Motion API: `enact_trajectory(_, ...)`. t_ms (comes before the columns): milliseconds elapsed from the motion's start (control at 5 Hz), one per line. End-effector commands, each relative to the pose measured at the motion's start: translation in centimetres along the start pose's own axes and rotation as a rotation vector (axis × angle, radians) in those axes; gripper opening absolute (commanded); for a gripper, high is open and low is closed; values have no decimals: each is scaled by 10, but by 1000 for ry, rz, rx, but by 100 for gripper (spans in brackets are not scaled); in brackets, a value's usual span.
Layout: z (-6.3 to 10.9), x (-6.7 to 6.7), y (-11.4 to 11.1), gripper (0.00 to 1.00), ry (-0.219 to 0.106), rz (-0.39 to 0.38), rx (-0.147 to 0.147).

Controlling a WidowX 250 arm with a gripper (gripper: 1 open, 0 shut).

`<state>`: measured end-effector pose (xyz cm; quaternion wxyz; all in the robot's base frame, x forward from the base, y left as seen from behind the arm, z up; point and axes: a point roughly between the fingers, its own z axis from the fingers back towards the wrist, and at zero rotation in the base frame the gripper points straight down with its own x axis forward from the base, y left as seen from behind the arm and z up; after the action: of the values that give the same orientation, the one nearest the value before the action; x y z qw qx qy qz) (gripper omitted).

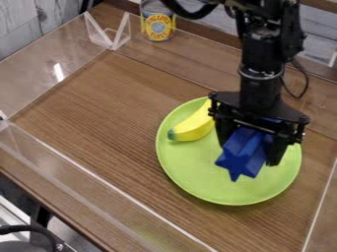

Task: Put the blue object in the green plate

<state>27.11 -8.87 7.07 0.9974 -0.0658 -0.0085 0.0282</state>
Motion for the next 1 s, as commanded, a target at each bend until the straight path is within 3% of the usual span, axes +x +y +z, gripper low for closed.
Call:
enact_trajectory(0,25,12,-5,100,-92,-2,-25)
enact_trajectory(800,30,15,-5,100,-115,33,-25)
